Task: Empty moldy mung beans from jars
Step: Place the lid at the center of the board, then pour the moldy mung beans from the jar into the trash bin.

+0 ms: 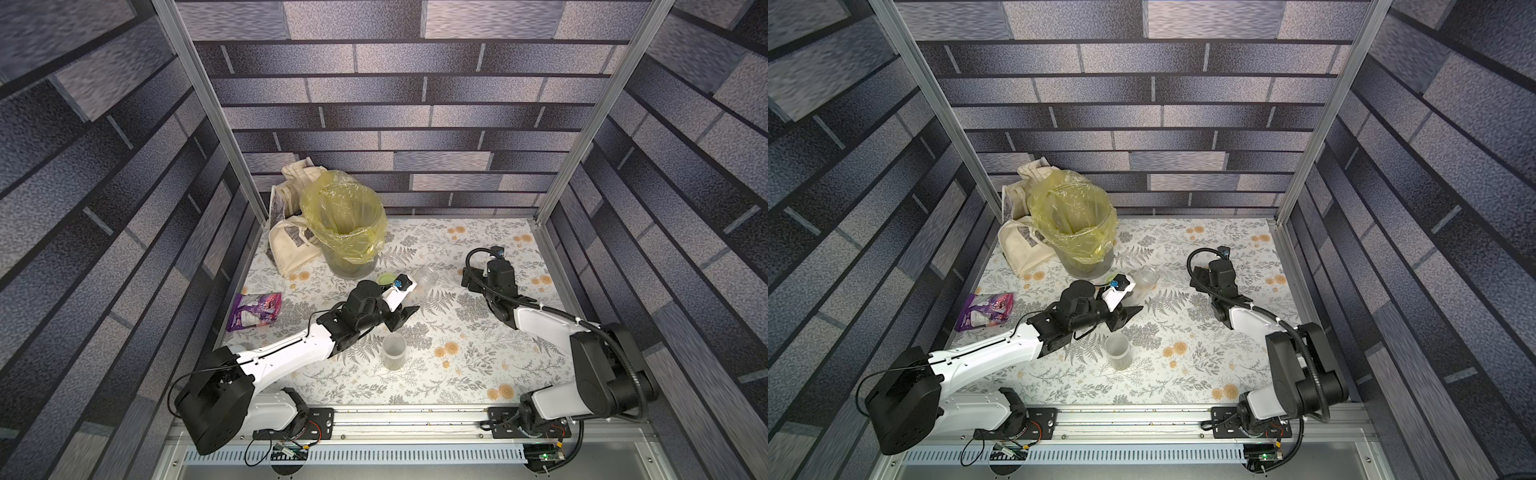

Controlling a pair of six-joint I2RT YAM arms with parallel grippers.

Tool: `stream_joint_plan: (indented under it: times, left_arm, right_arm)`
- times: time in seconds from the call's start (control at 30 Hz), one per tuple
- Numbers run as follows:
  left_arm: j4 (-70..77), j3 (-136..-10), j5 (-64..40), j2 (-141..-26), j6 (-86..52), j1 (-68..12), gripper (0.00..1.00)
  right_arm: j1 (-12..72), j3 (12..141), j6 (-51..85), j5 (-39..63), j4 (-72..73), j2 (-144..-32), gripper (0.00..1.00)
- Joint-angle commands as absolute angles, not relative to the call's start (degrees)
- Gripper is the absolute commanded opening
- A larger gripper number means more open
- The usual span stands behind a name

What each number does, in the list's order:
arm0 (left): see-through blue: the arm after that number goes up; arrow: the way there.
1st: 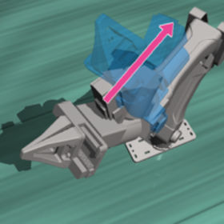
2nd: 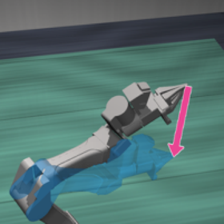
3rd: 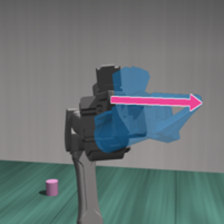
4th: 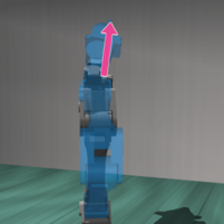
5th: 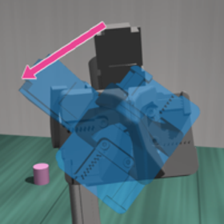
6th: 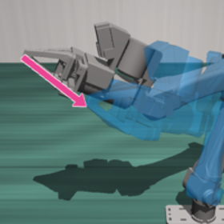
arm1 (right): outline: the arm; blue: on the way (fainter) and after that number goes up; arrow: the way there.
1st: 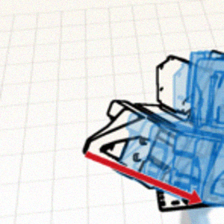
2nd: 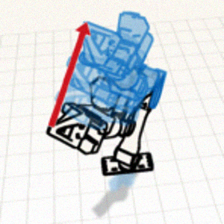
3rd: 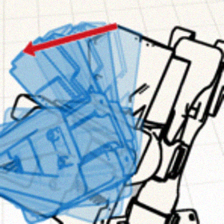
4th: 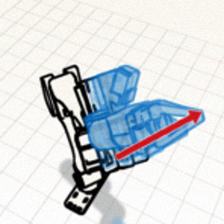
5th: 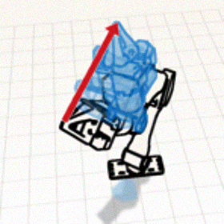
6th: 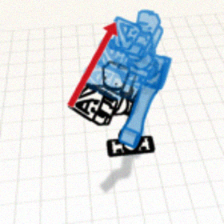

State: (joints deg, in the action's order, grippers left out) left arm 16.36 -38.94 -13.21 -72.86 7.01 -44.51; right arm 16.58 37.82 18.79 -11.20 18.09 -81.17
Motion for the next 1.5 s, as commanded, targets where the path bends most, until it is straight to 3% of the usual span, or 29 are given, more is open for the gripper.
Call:
stream_joint_plan:
  times: [0.0, 0.3, 0.57, 1.0, 1.47]
  left_arm:
    - [15.55, -40.53, -12.32, -70.25, 5.8, -44.93, 0.55]
    - [13.39, -43.18, -11.25, -69.92, 3.51, -45.08, 0.55]
    - [7.02, -49.99, -10.61, -73.23, 0.77, -45.09, 0.57]
    - [6.16, -53.62, -9.58, -77.23, -0.83, -45.1, 0.57]
    - [4.86, -58.46, -9.4, -81.71, -1.55, -46.13, 0.58]
  right_arm:
    - [16.13, 36.53, 17.02, -6.06, 18.57, -76.04, 0.89]
    - [16.17, 35.67, 18.41, 5.49, 16.32, -64.82, 0.88]
    - [16.17, 31.29, 27.04, 19.38, 24.54, -56.27, 0.94]
    - [16.17, 25.75, 40.76, 31.85, 48.51, -59.29, 0.95]
    - [16.35, 28.18, 45.81, 35.53, 55.5, -67.5, 0.95]
